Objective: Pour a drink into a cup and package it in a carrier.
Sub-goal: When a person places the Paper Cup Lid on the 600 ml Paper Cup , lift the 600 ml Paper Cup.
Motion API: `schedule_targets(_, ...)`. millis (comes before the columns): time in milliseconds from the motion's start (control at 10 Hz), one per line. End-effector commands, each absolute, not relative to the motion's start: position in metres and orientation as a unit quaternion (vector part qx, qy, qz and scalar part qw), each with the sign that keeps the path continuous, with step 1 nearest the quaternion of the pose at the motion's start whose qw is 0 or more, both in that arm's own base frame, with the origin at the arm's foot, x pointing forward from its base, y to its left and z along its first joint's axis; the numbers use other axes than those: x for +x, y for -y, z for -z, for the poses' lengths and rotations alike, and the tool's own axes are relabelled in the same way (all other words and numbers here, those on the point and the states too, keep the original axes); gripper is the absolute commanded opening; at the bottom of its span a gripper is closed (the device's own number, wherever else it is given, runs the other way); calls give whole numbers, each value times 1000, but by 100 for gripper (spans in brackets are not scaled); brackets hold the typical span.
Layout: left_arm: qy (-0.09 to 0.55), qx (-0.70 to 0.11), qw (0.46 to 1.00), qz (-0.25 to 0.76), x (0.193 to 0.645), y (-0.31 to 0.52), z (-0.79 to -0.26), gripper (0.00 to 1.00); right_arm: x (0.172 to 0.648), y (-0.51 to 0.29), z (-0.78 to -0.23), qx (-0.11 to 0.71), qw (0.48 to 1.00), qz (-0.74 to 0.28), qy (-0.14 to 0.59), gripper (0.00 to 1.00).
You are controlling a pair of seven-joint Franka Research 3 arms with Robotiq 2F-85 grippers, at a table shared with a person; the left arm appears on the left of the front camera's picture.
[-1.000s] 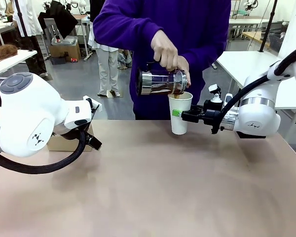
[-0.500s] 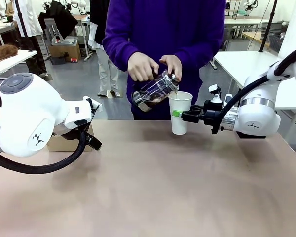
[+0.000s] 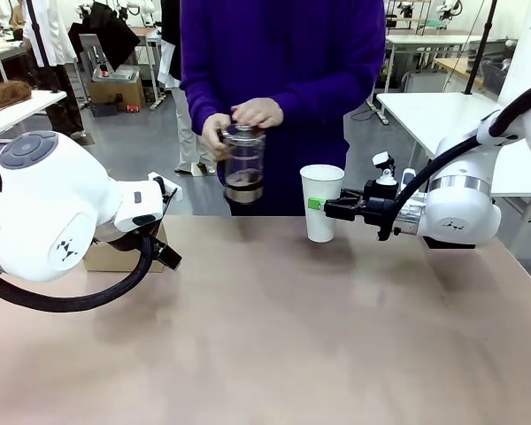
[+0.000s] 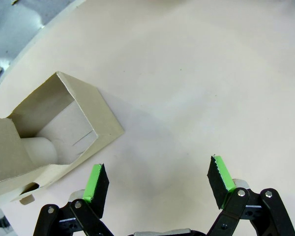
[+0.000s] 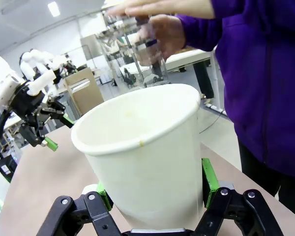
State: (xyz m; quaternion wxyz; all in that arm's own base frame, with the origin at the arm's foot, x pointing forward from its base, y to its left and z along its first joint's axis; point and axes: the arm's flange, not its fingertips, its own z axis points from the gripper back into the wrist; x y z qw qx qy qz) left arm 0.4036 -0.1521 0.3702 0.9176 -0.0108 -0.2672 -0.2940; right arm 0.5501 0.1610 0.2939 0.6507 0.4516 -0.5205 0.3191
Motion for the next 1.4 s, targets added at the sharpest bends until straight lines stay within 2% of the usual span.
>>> schedule_targets(0,267,-12,918,294,404,152,-371,100,549,-164,-297,446,654,-318,522,80)
schedule_targets(1300,267,-12,918,294,404,152,-371,100,549,-164,-297,446,654,-318,522,80)
